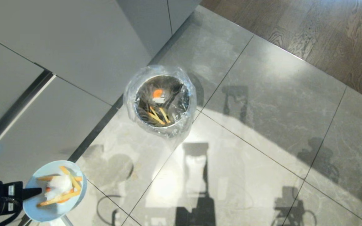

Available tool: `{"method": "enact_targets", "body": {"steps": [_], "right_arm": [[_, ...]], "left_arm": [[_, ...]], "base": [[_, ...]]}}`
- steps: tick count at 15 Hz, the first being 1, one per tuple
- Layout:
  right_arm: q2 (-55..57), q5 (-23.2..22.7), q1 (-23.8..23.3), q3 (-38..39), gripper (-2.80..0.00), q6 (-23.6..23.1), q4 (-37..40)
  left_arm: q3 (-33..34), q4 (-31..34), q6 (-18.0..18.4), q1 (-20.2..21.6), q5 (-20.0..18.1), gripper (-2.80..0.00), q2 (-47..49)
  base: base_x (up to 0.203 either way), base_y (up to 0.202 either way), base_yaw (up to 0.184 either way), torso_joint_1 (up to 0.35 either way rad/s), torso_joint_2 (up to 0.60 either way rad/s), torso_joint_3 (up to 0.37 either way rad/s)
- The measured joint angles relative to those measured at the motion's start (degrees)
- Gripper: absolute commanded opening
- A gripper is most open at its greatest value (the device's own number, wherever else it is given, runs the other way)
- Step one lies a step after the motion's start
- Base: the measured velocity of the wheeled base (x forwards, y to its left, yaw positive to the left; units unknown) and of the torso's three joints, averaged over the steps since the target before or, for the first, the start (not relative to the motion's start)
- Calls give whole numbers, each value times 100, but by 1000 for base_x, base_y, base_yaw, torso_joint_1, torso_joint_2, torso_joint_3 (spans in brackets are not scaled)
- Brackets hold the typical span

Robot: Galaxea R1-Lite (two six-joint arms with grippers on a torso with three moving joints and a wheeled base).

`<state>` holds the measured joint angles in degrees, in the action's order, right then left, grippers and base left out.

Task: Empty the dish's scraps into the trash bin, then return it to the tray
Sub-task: Move the bowl over the trash can

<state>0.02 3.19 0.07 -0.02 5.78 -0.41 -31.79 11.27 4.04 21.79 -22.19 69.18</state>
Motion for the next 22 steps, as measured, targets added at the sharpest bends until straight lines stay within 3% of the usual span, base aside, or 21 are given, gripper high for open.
{"method": "enact_targets", "body": {"steps": [4,11,18,22], "right_arm": [[0,-2,0,2,-280,0,0],[0,-4,0,0,-280,-2,0],[0,0,0,0,-280,0,1],[0,-2,0,0,-280,0,0]], "left_arm": [[-102,-518,-154,-394,15,-280,2],[-843,-545,-95,-1215,265,-280,248],[-1915,-1390,472,-2013,552,-280,1437],[-2770,-1424,667,-2483,731,-280,2022]], "base": [[0,0,0,0,0,0],[0,0,0,0,0,0],[0,0,0,0,0,0],[0,0,0,0,0,0]]}}
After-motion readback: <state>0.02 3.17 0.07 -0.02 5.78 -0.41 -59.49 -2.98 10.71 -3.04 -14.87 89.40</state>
